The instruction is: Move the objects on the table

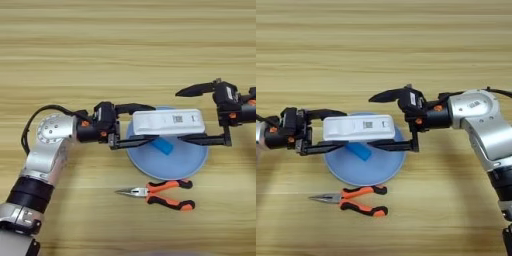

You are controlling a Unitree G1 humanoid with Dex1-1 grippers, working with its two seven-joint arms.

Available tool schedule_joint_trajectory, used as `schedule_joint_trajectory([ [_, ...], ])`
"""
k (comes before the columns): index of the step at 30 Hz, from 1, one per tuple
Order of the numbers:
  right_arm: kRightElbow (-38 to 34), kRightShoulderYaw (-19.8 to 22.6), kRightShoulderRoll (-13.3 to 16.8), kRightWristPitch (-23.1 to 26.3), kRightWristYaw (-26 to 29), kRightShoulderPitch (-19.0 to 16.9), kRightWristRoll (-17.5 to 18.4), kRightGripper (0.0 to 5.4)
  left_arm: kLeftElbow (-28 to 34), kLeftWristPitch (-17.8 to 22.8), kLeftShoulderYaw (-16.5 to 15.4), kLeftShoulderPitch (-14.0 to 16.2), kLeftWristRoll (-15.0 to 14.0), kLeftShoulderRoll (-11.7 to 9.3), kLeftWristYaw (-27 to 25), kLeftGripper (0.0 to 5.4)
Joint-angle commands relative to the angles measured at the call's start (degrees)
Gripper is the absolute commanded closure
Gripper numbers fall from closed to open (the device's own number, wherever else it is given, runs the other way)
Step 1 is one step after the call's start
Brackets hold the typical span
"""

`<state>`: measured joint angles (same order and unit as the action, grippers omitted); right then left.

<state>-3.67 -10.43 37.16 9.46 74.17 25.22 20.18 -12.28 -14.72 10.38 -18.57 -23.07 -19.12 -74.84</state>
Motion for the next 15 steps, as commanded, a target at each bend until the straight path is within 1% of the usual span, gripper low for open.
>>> schedule_joint_trajectory([
  [1, -1.38, 1.81, -0.34, 0.94, -0.46, 0.42, 2.09, 0.0, -0.64, -0.94, -1.01, -0.31, 0.51, 0.1, 1.14, 2.56],
  [7, -2.63, 3.92, -0.59, 1.27, -1.45, -0.86, 4.71, 0.0, -1.35, -1.54, -2.28, -0.19, 0.44, 0.46, 2.86, 2.56],
  [11, -3.71, 6.04, -1.02, 1.71, -2.29, -1.94, 6.87, 0.0, -1.73, -1.91, -3.13, 0.03, 0.28, 0.72, 4.17, 2.56],
  [15, -4.33, 8.51, -1.78, 1.33, -3.65, -3.83, 8.76, 0.0, -1.7, -2.4, -4.53, 0.72, -0.02, 1.2, 6.16, 2.56],
])
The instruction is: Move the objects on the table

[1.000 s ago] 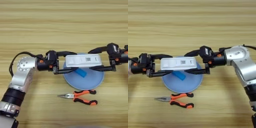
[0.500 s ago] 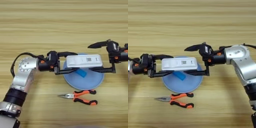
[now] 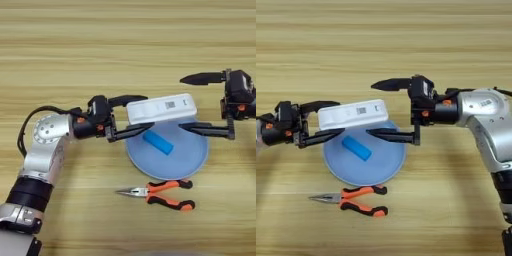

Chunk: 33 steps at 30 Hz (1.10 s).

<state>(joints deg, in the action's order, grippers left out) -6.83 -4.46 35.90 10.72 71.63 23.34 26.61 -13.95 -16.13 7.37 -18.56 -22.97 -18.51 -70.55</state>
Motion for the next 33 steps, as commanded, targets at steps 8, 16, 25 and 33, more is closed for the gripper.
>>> schedule_joint_trajectory([
  [8, -0.85, 6.18, -2.33, -1.19, -4.67, -4.02, 4.15, 0.0, 0.03, -1.34, -4.25, 1.96, -0.4, 1.05, 5.42, 2.56],
  [16, -0.04, 8.16, -4.42, -3.3, -8.63, -6.05, 3.81, 0.0, 0.51, -1.89, -5.91, 3.81, 1.09, 1.98, 9.95, 2.56],
  [25, 1.03, 10.44, -6.23, -5.38, -13.36, -6.93, 3.46, 0.0, 2.22, -1.23, -7.1, 6.31, 2.57, 0.8, 15.65, 2.56],
  [33, 2.54, 12.15, -7.94, -7.27, -17.3, -6.36, 3.45, 0.0, 6.07, 0.8, -7.35, 10.48, 4.67, 0.1, 20.71, 2.56],
])
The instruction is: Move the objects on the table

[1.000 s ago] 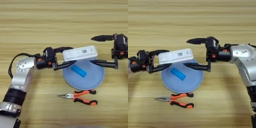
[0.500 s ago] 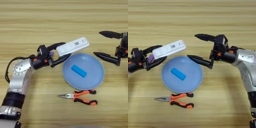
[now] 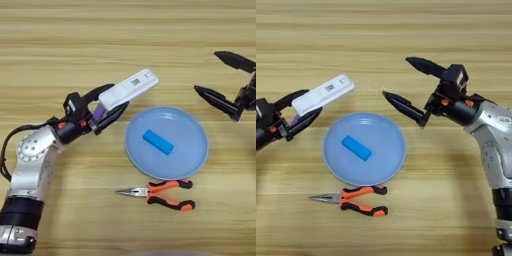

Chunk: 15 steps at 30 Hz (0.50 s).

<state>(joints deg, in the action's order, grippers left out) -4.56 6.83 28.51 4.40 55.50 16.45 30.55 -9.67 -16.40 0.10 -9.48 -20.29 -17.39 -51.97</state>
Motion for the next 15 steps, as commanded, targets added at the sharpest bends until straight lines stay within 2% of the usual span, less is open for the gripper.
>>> schedule_joint_trajectory([
  [1, 0.42, 1.02, -0.72, -1.11, -1.72, 0.67, -0.55, 0.0, 2.09, 1.21, 0.04, 1.78, 2.24, -1.07, 2.56, 2.56],
  [10, -0.03, 1.76, -1.44, -1.71, -5.88, 1.69, -0.52, 0.0, 7.38, 6.02, 0.17, 5.87, 4.37, -2.7, 7.44, 2.56],
  [15, -0.07, 1.85, -1.93, -2.0, -7.42, 2.34, -0.66, 0.0, 7.81, 9.26, 0.31, 7.26, 6.92, -3.23, 10.86, 2.56],
])
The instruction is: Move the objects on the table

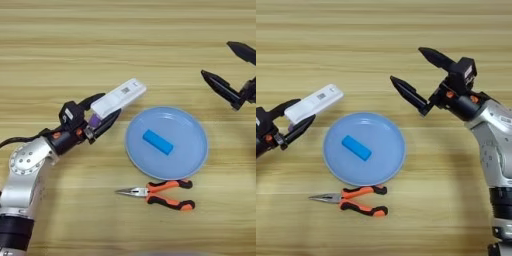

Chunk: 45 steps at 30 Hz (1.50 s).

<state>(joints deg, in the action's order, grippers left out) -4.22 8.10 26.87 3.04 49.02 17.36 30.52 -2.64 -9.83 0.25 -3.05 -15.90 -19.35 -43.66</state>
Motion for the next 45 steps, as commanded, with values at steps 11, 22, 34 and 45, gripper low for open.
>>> schedule_joint_trajectory([
  [11, -3.1, 1.33, 0.15, 0.32, -3.29, 1.76, 0.23, 0.0, 1.93, 8.94, 0.67, 2.08, 5.35, -1.62, 7.16, 2.56],
  [22, -4.06, 2.02, 0.17, 0.53, -4.18, 2.09, 0.53, 0.0, 1.57, 11.02, 2.36, 2.52, 6.61, -2.43, 7.16, 2.56],
  [34, -4.76, 2.05, 0.47, 0.74, -4.68, 2.15, 0.73, 0.0, 0.52, 14.73, 3.01, 2.67, 7.27, -3.16, 6.53, 2.56],
  [45, -5.91, 1.94, 0.38, 1.11, -4.79, 1.92, 0.91, 0.0, -0.58, 18.03, 2.99, 2.81, 7.28, -2.04, 8.51, 2.56],
])
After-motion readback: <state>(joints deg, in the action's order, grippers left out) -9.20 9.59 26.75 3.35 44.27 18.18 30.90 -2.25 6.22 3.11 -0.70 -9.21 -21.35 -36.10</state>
